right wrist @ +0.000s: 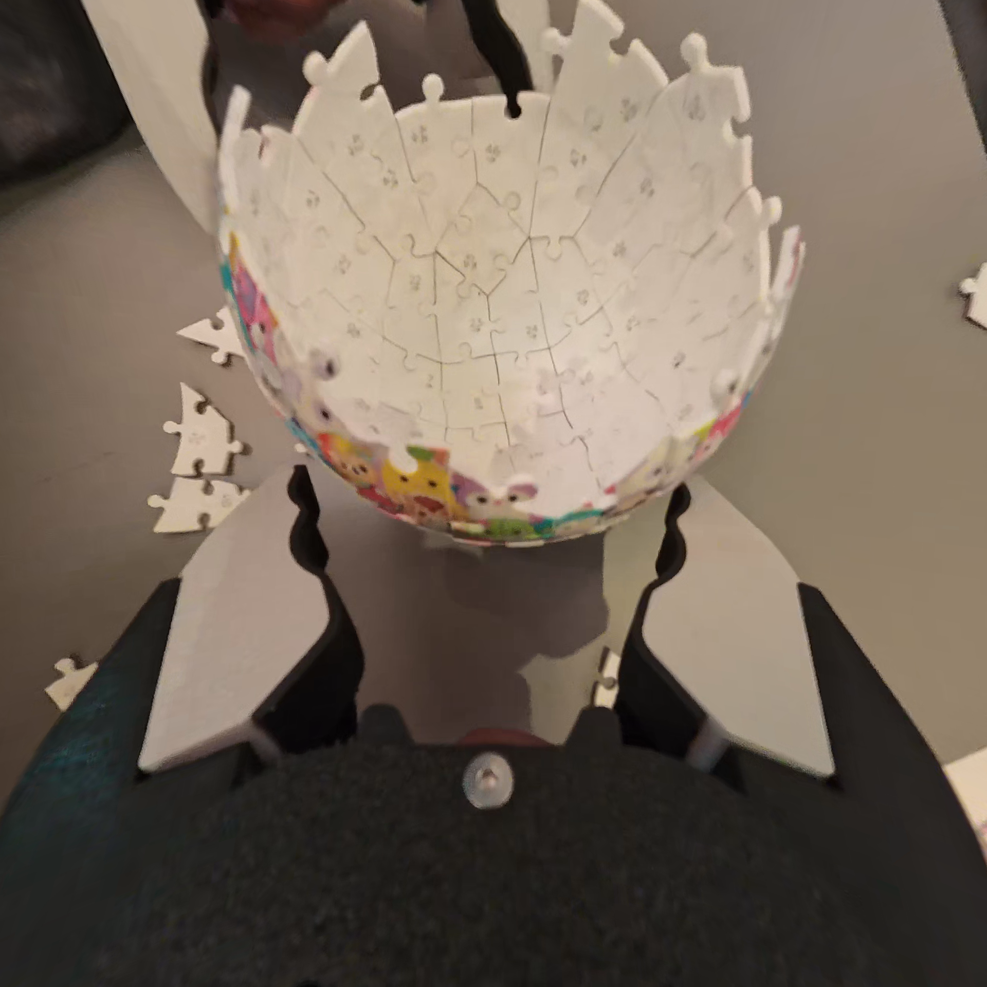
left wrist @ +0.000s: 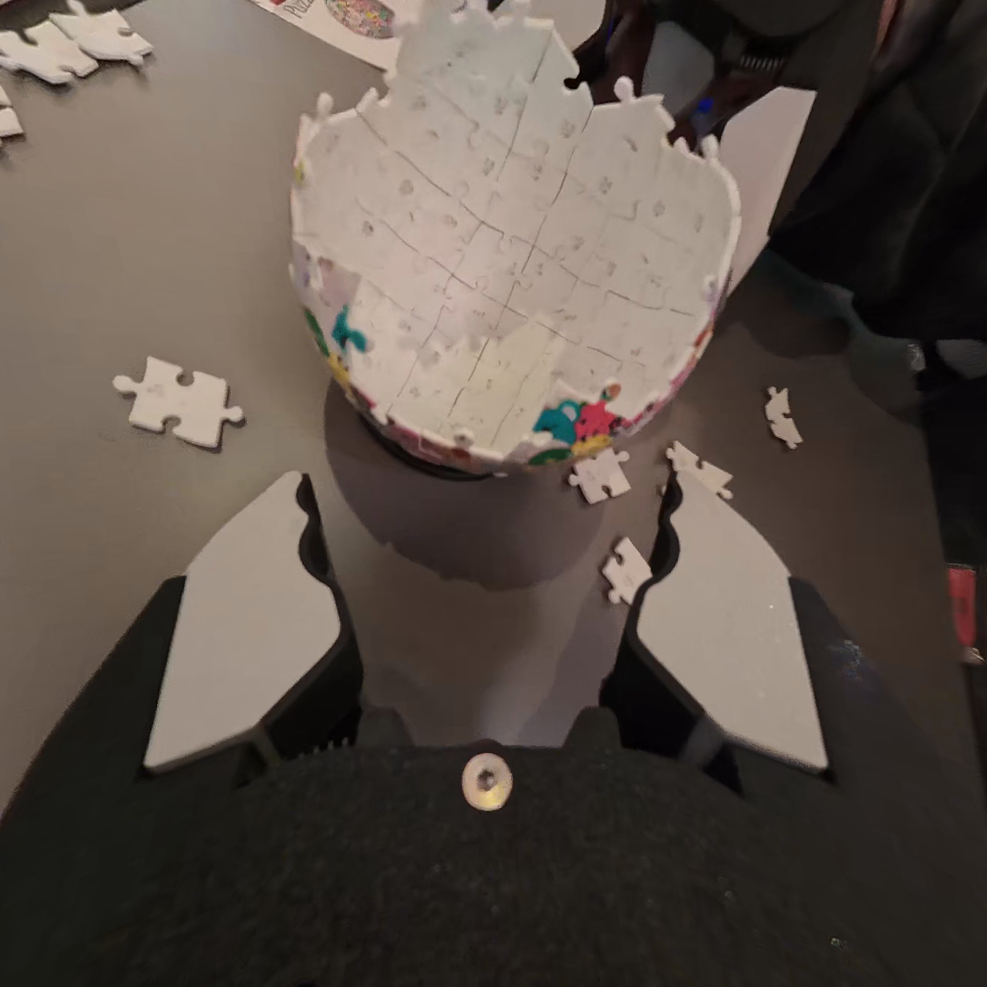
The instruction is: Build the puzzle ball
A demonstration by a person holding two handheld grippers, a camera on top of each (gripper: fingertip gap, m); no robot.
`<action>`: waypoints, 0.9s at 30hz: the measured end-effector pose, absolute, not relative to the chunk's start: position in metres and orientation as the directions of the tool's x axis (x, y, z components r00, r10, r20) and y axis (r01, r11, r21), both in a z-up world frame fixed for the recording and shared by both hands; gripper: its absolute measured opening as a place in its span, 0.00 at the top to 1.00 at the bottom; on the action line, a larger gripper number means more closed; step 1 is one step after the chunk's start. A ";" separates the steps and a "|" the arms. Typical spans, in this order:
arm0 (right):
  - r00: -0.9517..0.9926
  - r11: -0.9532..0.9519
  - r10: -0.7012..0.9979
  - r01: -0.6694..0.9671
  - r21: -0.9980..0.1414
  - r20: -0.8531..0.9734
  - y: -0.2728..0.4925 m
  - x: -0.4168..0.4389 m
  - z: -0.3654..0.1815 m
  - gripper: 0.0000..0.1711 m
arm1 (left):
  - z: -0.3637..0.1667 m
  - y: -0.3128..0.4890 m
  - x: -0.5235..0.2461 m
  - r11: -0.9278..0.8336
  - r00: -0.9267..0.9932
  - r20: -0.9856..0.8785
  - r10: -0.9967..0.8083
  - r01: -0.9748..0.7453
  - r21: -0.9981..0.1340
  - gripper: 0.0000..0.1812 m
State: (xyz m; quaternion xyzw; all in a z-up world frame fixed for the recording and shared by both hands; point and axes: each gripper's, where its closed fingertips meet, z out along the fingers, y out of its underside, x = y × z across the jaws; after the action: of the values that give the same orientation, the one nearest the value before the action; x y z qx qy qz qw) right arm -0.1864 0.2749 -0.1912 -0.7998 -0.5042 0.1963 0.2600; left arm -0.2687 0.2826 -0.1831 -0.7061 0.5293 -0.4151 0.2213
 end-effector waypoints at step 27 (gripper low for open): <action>0.276 -0.541 0.838 0.538 -0.647 -0.471 0.265 -0.184 -0.159 0.38 | -0.190 0.236 -0.250 -0.455 0.166 0.446 -0.880 -0.564 -0.689 0.35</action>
State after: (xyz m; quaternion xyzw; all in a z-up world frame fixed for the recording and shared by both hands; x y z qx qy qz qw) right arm -0.1841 0.2653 -0.1585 -0.7772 -0.4425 0.4080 0.1838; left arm -0.2497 0.2364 -0.1900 -0.7404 0.4874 -0.4237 0.1863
